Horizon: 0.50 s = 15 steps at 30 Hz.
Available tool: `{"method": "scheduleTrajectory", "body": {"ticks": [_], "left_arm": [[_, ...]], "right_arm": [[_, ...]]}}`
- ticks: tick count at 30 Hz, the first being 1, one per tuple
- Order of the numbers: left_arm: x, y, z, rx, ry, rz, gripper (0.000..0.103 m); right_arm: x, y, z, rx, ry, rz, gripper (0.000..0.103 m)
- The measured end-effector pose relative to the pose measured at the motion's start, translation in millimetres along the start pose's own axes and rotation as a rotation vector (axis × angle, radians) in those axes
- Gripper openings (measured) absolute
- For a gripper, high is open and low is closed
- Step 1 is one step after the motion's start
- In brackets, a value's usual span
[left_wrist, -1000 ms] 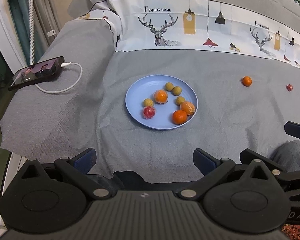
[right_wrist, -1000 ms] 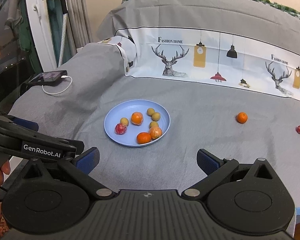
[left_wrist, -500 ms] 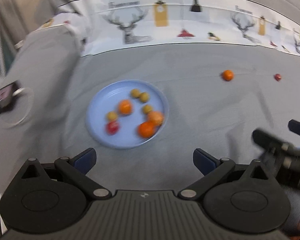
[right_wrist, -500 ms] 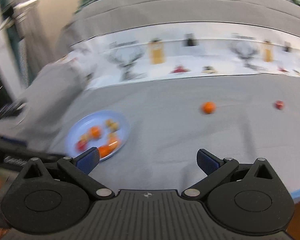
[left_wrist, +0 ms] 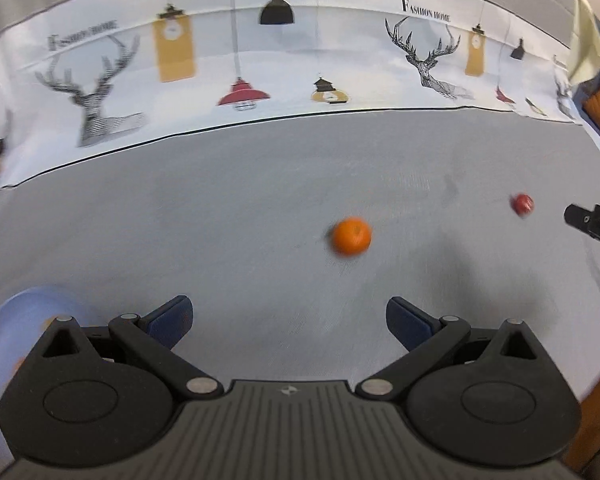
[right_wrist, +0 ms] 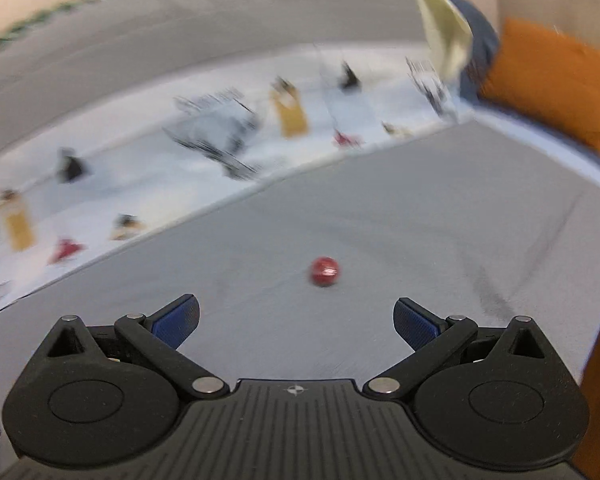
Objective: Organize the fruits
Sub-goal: 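Grasp a mandarin with left tool while right tool grasps the red tomato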
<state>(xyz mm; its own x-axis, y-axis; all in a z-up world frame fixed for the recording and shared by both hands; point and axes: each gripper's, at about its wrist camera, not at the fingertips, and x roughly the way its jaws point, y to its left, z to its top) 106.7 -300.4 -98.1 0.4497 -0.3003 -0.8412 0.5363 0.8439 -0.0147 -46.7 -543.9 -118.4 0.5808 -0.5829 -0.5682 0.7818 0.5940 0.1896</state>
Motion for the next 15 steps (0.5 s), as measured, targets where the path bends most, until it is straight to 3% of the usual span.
{"method": "scheduleTrajectory", "body": {"ticks": [5,11,12,15], "left_arm": [[68,-26,28,-0.005,0.028,-0.008,0.103],[130,-30,34,0.042,0.033,0.014,0.103],[138,-29,32,0.057,0.049,0.019,0.103],[140,-27,29,0.068,0.012,0.01,0.103]], "right_arm": [[109,-17,14,0.036,0.098,-0.071,0.102],[183,-18,7,0.001,0.144,-0.113,0.102],[182,-16,2,-0.017,0.085,-0.113,0.102],[184,-13,-6,-0.041,0.019,-0.116,0.102]]}}
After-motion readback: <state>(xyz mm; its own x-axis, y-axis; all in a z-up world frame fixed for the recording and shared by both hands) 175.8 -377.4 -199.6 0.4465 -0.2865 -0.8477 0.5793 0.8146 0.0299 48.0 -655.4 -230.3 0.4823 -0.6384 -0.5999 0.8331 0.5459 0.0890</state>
